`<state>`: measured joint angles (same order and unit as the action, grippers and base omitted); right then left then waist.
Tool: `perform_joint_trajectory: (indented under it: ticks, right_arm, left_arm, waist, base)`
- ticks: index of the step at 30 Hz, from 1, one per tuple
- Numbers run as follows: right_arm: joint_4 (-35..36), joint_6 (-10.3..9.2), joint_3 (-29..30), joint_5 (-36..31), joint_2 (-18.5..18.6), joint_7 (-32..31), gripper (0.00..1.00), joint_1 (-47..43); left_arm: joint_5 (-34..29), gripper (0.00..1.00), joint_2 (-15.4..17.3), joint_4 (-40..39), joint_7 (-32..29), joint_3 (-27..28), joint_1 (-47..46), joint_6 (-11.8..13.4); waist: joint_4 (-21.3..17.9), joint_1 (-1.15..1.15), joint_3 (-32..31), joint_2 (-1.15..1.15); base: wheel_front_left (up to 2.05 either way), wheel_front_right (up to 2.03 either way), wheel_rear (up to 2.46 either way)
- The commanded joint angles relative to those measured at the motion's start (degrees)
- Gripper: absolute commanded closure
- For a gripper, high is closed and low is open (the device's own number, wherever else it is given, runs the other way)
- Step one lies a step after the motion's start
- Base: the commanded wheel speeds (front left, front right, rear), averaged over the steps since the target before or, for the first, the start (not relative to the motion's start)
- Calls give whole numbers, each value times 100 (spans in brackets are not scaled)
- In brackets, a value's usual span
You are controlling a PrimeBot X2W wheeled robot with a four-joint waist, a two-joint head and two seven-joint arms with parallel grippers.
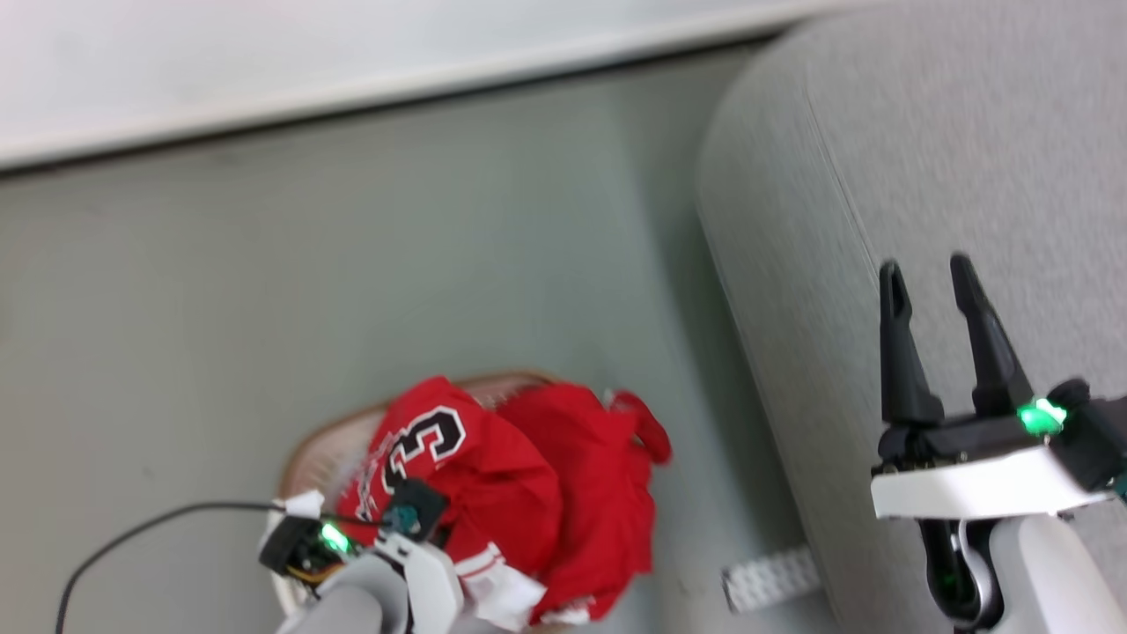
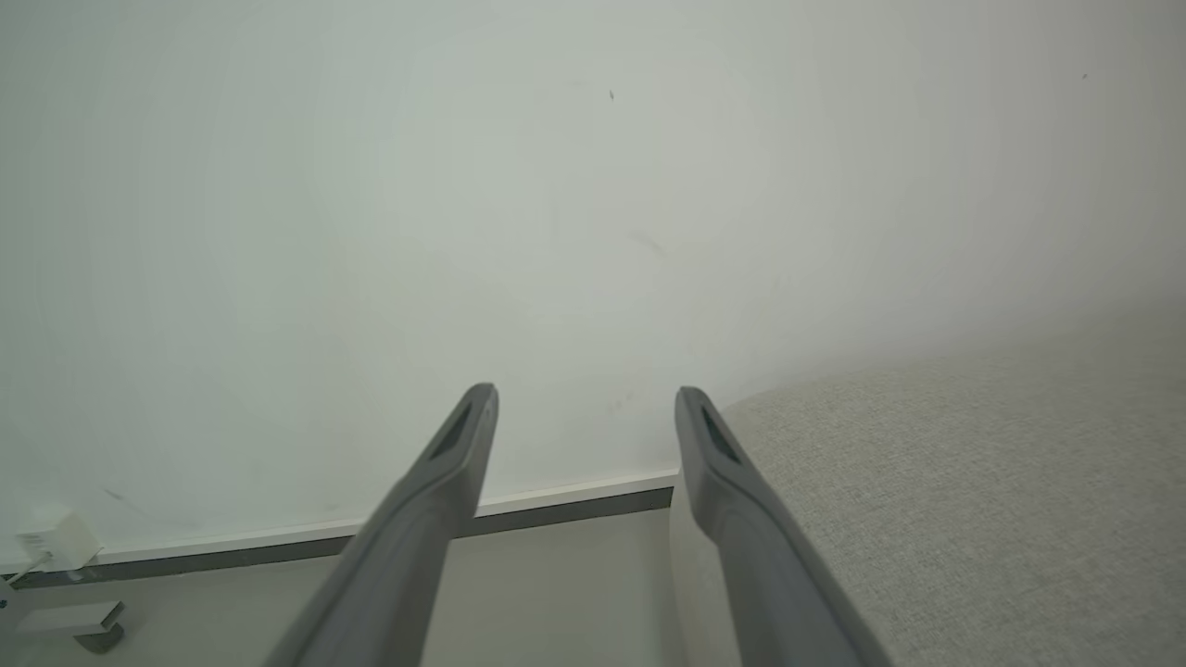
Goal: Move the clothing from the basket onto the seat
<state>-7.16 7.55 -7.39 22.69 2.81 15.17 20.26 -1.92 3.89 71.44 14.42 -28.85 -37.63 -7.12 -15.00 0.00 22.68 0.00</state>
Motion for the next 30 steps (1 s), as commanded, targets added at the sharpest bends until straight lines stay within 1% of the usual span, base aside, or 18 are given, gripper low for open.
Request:
perform_joint_trajectory:
  ticks: [1, 3, 9, 15, 16, 21, 28, 30]
  right_arm:
    - [-52, -12, 48, -81, 15, -4, 0, -168]
    - [-119, -12, 79, -112, 16, -3, 0, -314]
    - [-232, -12, 147, -175, 68, -4, 0, -705]
    - [-314, -12, 94, -153, 78, -4, 0, -1024]
    - [-314, -12, 94, -153, 78, -4, 0, -1024]
    - [-343, -12, 24, -113, 70, -4, 0, -1166]
    - [-378, -12, -102, -86, 62, -4, 0, -1285]
    - [-381, -12, -155, -90, 68, -4, 0, -1298]
  left_arm:
    - [135, 100, -38, -121, 58, -5, 214, -19]
    - [233, 100, -64, -346, 73, -2, 386, -23]
    - [683, 100, -66, -1593, 78, 88, 923, -33]
    - [1230, 100, 8, -2681, 78, 188, 1240, -38]
    - [1230, 100, 8, -2681, 78, 188, 1240, -38]
    - [1581, 100, 59, -3344, 77, 256, 1264, -38]
    - [1803, 100, 97, -3935, 76, 293, 970, -38]
    - [1746, 100, 140, -4092, 76, 307, 850, -39]
  waist:
    - [512, 0, -722, 0]
    - [652, 0, -994, 0]
    - [1036, 0, -1671, 0]
    - [1304, 0, -2157, 0]
    - [1304, 0, -2157, 0]
    - [1452, 0, -2347, 0]
    - [1602, 0, -2542, 0]
    - [1627, 0, -2565, 0]
  base:
    - [0, 0, 0]
    - [0, 0, 0]
    - [0, 0, 0]
    - [0, 0, 0]
    - [0, 0, 0]
    - [0, 0, 0]
    - [0, 0, 0]
    - [0, 0, 0]
